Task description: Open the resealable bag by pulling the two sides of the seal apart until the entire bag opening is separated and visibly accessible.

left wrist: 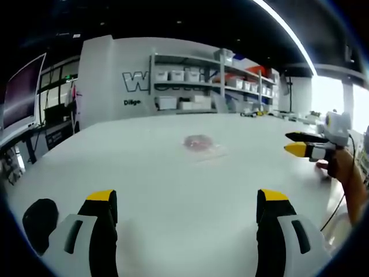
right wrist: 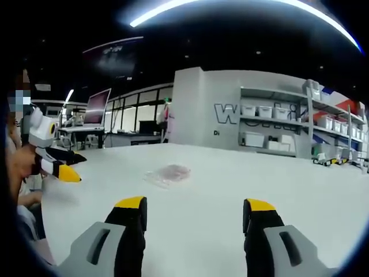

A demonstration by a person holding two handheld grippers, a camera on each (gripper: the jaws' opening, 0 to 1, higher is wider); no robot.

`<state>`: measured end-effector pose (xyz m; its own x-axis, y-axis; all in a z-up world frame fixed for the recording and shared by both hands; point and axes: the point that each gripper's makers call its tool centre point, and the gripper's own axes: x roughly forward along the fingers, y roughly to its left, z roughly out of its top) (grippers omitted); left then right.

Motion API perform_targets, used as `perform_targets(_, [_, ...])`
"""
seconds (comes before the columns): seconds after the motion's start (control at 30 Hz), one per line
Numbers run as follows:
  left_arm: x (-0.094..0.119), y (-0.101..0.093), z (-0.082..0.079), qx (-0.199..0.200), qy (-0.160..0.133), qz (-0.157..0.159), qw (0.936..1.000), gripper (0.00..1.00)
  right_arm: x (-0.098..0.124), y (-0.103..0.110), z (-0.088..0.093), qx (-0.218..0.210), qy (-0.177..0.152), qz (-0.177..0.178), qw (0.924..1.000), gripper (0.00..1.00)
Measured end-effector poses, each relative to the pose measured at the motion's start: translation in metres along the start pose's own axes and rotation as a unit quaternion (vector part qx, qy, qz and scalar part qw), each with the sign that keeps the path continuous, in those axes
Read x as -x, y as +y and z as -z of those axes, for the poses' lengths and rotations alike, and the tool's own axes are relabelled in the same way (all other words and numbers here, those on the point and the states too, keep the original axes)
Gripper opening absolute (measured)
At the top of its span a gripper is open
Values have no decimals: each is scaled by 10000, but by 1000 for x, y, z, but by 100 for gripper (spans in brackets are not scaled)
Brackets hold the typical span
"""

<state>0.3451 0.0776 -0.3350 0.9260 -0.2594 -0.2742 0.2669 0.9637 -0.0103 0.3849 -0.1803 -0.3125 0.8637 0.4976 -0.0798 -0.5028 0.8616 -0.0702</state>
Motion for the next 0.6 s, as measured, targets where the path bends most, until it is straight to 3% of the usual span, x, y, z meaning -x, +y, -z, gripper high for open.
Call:
perform_targets(0.2, [-1,0,-1,-17,22,16,10000,100,-1,-7,-7,47,-27,57,10000,68])
perform_targets(0.6, [4,5,-3,-15,-6,-41,10000,100,-10,3,-14,104,-69,-94,9999,67])
